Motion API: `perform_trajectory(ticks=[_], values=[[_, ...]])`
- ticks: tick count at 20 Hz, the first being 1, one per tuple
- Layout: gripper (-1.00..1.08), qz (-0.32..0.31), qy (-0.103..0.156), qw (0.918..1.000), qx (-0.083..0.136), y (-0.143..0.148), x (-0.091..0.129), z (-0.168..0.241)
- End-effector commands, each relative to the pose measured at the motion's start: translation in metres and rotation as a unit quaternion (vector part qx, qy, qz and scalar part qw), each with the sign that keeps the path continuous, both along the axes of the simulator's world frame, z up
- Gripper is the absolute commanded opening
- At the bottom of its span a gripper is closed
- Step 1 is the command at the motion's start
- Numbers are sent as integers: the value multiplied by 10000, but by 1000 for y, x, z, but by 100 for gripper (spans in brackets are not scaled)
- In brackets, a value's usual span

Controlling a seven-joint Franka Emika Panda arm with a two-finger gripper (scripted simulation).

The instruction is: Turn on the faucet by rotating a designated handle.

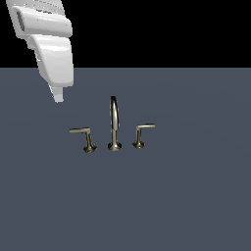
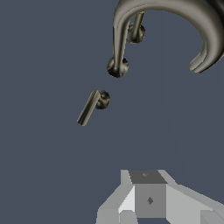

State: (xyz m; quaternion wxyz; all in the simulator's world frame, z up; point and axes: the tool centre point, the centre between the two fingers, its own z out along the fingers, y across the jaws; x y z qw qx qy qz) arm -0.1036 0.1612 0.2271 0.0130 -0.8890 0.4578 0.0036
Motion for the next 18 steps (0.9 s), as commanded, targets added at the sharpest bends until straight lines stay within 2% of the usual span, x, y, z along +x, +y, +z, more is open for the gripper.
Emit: perform_trajectory(ticks=[1, 10, 18], values=[[-100, -188, 0, 9998, -1, 4, 9, -11], [-100, -842, 15, 9964, -34, 13, 43, -50], [-100, -1497, 31, 9887, -84, 16, 78, -89]])
